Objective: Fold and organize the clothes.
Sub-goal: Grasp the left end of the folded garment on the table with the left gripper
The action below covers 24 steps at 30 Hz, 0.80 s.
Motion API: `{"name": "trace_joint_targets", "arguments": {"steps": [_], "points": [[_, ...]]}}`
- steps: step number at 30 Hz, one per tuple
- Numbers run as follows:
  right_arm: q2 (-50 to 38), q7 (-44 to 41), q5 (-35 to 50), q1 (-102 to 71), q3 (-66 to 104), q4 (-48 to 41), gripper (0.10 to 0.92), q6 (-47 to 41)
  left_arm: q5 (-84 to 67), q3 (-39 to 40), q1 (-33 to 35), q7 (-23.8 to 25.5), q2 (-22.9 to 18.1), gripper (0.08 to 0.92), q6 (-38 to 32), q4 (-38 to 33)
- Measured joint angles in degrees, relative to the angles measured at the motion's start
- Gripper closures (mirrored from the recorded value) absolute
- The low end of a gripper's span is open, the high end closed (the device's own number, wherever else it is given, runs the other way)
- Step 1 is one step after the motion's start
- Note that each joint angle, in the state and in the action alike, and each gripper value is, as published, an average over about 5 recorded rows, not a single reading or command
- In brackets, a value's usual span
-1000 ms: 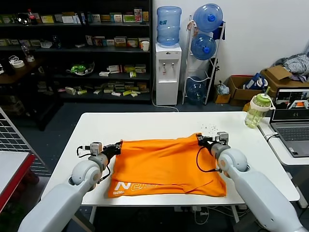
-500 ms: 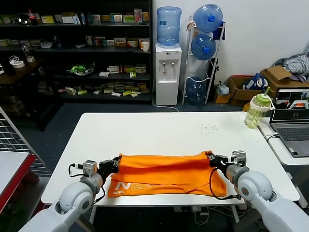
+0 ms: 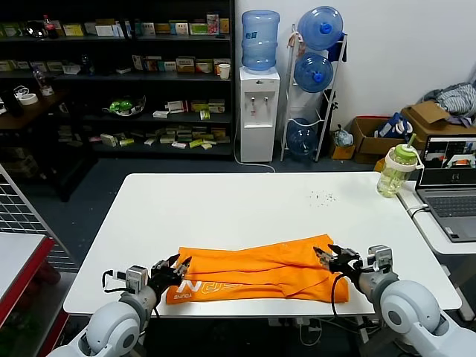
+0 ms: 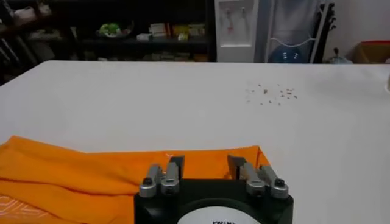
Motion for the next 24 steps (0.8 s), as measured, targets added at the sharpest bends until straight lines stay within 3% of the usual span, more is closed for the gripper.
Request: {"name": "trace_joint_targets", "arguments": {"steps": [7, 13, 17, 24], "points": [[1.0, -0.4, -0.8, -4.8, 4.0, 1.8, 0.231, 0.4, 1.1, -0.4, 1.3, -0.1, -1.8, 0.285, -0.3, 1.2], [1.8, -0.6, -1.1, -7.2, 5.9, 2.4, 0.203, 0.6, 1.8, -0.8, 1.8, 0.0, -3.0, 0.183, -0.9, 3.4], [2.2, -0.6, -1.2, -7.9, 6.5, 2.6, 0.203, 0.7, 2.0, -0.9, 2.2, 0.3, -3.7, 0.216, -1.4, 4.8], [2.6, -0.6, -1.3, -8.8, 7.2, 2.6, 0.203, 0.8, 2.2, -0.6, 2.3, 0.5, -4.7, 0.411, -2.4, 6.2]]}}
